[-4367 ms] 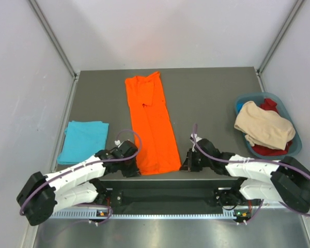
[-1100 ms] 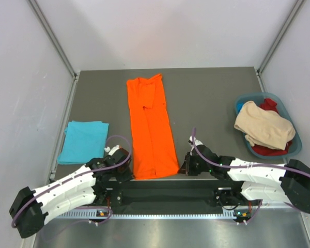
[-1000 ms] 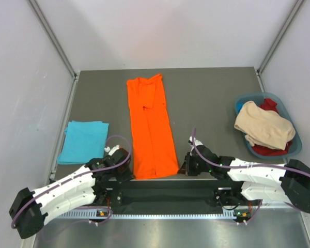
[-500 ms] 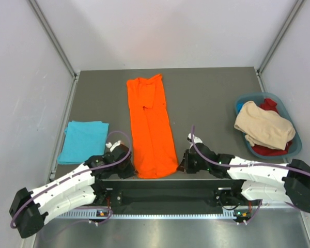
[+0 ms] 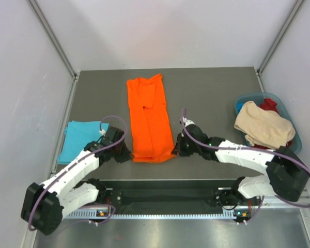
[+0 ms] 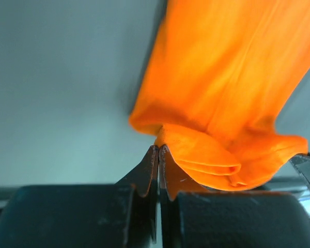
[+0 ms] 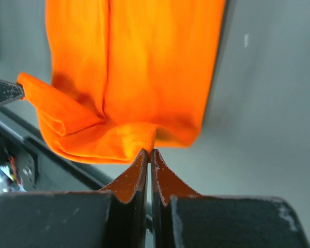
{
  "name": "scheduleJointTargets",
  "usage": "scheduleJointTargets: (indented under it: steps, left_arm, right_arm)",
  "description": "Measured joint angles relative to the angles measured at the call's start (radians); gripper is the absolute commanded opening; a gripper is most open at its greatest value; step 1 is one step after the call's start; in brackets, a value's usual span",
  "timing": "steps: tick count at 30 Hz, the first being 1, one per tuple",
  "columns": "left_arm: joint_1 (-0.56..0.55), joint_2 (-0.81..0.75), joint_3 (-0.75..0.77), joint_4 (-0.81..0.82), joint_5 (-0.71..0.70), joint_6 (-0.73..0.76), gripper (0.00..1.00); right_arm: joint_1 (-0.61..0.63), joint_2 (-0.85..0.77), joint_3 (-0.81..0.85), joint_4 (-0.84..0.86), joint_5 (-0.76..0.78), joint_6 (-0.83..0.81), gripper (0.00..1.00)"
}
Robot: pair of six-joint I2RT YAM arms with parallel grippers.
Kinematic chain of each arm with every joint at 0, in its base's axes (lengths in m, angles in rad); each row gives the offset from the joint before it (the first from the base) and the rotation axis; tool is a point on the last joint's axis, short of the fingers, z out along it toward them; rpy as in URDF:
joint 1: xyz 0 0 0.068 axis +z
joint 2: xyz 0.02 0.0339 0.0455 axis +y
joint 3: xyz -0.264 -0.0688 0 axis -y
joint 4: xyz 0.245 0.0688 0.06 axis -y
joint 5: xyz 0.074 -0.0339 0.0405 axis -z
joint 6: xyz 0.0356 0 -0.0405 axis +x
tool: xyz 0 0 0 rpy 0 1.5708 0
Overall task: Fold and stack the t-shirts
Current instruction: Fold the tshirt
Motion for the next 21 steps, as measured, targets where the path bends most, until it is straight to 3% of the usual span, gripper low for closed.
scheduleJointTargets:
  steps: [5, 14, 21]
  left_arm:
    - [0.191, 0.158, 0.105, 0.063, 0.072, 0.115, 0.00]
    - [0.319, 0.563, 0.447, 0.131, 0.140, 0.275, 0.00]
    - [0.380, 0.769, 0.705, 0.127, 0.150, 0.334, 0.00]
  right_arm:
    - [-0.111, 0.127, 0.130, -0.003, -0.067, -0.098, 0.00]
    - [-0.255, 0.454, 0.514, -0.047, -0.162, -0.264, 0.00]
    - [-0.327, 0.637, 0.745, -0.124, -0.194, -0.323, 0.00]
